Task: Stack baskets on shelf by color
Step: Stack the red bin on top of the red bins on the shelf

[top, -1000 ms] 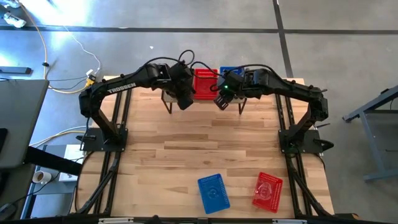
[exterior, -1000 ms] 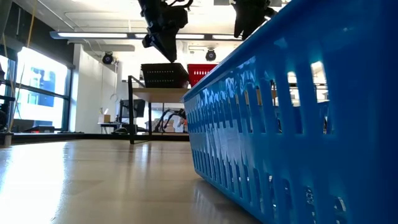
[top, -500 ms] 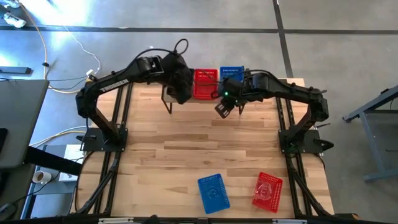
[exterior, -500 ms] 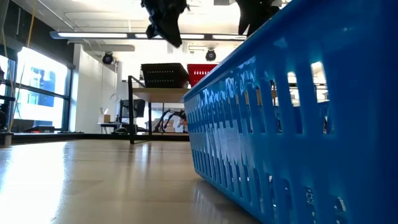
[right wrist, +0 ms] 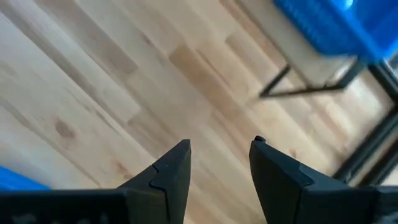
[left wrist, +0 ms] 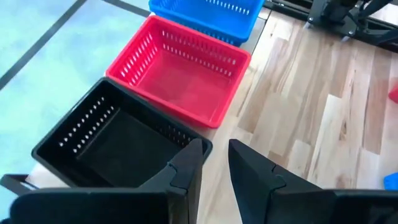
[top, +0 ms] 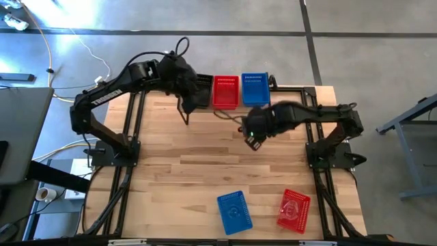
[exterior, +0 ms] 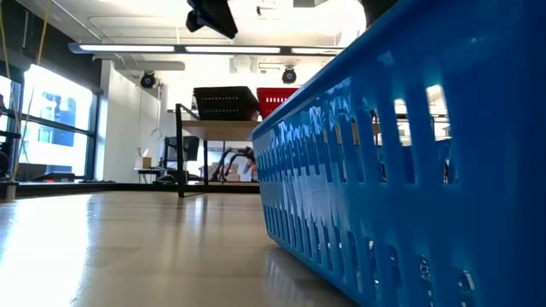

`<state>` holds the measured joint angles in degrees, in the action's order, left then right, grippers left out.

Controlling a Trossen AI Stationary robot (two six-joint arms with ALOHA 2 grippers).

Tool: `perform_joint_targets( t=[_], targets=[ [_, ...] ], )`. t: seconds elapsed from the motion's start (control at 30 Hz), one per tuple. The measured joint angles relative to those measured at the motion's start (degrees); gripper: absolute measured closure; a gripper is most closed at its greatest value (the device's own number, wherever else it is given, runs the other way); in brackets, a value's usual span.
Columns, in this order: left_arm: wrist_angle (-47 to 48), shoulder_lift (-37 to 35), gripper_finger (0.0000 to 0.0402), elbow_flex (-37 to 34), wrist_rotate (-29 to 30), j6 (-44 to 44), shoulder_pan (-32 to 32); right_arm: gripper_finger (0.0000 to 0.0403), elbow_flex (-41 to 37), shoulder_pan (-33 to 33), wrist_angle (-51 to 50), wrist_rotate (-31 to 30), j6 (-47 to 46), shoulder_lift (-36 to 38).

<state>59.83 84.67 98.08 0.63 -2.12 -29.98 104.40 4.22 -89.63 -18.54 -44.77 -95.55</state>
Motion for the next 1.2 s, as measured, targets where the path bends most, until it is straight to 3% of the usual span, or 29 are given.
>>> perform_joint_targets(
  t=[0.4, 0.8, 1.2],
  targets=[
    [-4.57, -6.93, 0.0330, -11.36, 0.00, -3.66, 0.46, 0.0253, -9.93, 12.44, -0.35, 3.22, -23.58, 1.94],
    [-4.62, -9.00, 0.0330, -12.02, 0.01, -3.71, 1.09, 0.0253, -18.07, 25.00, 0.57, 8.42, -52.80, 4.35],
    [-4.35, -9.07, 0.0330, -12.02, 0.00, -5.01, 4.42, 0.0253, -19.10, 38.11, 1.17, 9.60, -72.49, 4.39]
  ],
)
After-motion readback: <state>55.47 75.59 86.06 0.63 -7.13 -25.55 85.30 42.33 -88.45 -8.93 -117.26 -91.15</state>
